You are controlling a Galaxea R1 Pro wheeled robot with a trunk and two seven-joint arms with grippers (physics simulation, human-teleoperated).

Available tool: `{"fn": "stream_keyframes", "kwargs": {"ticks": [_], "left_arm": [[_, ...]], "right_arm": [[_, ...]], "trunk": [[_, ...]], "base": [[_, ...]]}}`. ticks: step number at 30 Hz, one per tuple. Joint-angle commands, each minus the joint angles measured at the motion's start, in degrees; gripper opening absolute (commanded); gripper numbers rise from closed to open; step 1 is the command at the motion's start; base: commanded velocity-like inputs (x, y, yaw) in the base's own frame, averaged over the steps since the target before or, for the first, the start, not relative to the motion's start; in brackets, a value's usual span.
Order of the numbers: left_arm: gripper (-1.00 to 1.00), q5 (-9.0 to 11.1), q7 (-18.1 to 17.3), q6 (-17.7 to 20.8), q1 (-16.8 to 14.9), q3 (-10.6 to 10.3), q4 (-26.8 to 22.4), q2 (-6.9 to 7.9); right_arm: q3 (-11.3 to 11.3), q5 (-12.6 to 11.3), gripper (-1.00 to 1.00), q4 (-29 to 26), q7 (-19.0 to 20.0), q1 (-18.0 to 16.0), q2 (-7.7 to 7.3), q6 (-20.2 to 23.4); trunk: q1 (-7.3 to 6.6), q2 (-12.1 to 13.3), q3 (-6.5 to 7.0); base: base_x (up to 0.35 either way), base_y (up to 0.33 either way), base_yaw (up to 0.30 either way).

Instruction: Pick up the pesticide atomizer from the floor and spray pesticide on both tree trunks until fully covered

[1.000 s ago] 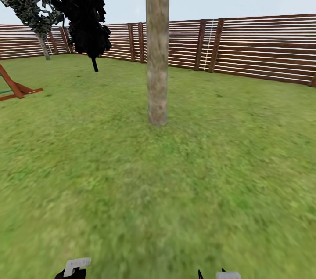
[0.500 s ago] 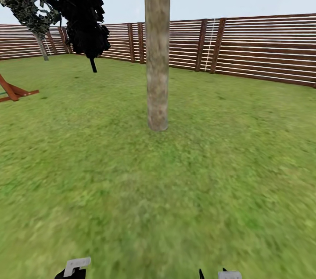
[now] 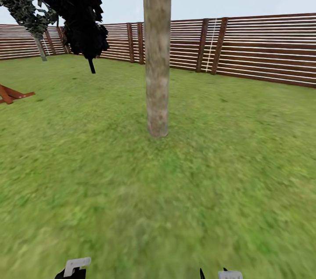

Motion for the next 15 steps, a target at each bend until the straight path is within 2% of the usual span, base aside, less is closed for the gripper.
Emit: {"fn": "stream_keyframes", "kwargs": {"ticks": [1,15], "left_arm": [[-1.00,0.0,0.0,0.0,0.0,0.0,0.0,-0.01],[-1.00,0.0,0.0,-0.1,0.0,0.0,0.0,0.01]], "right_arm": [[0.0,0.0,1.00,0.0,0.0,0.0,0.00,0.0],[0.3,0.3,1.00,0.0,0.1,0.0,0.00,-0.1]], "trunk": [[0.00,0.0,0.00],[0.00,0.0,0.00]], "base": [[0.339,0.000,0.000],[0.339,0.000,0.000]]}}
